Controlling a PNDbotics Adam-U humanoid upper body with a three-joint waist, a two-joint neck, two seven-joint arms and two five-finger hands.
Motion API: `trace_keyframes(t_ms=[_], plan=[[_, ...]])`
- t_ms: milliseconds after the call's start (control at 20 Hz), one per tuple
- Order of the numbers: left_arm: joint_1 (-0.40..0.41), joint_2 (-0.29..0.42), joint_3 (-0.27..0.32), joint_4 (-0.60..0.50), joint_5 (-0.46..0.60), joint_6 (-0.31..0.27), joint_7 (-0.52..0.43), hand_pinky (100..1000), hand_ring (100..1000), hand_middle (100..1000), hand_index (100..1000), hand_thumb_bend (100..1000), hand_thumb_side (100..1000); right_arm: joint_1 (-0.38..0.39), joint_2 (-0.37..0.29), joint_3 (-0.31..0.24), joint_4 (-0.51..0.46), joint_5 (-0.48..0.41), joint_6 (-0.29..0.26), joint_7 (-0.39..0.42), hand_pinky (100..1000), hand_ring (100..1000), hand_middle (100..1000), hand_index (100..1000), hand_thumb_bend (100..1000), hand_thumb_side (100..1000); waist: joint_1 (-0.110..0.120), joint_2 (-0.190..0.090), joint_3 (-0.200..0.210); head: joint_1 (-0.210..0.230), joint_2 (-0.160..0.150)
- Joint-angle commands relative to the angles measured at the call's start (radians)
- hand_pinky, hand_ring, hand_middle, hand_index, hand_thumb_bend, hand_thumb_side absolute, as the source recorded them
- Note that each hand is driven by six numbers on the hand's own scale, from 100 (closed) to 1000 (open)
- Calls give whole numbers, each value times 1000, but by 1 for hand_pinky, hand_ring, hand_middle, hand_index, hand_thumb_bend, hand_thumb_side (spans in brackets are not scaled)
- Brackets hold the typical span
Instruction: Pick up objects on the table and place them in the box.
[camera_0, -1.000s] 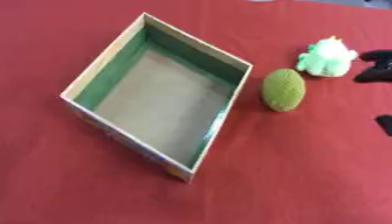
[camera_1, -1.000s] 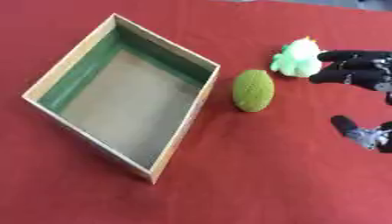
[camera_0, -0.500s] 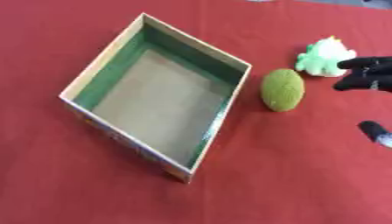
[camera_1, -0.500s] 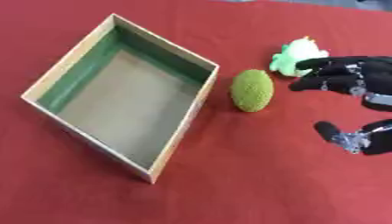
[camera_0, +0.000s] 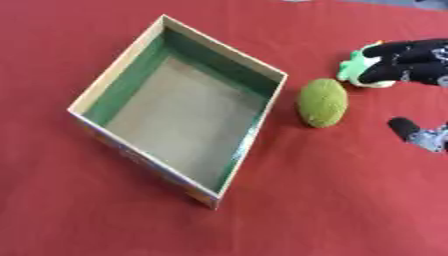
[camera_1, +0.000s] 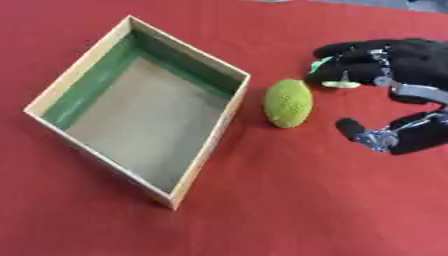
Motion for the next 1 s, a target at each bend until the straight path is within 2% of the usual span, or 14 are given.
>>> trace_keyframes(t_ms=[50,200,400,700,1000], plan=[[-10,16,4,-20,6,-2,-5,841,800,723,913,181,684,-13,-20,-8,-13,-6,4,4,878,1000,822,957,100,252,-13,-35,-1,-2,-4],[-19,10,-6,-20,14,0,-11,842,801,724,913,183,683,-43,9,-4,-13,-12,-1,19,905,1000,830,974,100,239,-15,-42,18,-21,3],[-23,10,-9,-20,24,2,-21,842,801,724,913,184,683,-138,63,52,13,-53,23,76,934,1000,809,975,100,228,-19,-46,24,-23,12],[-26,9,-13,-20,32,5,-29,842,801,724,913,183,685,-252,129,104,142,-98,-6,166,953,1000,805,978,100,220,-21,-50,29,-20,24],[-27,5,-15,-20,39,8,-35,842,802,725,912,183,687,-363,211,141,291,-117,-6,259,965,1000,798,978,100,219,-21,-53,34,-44,42]])
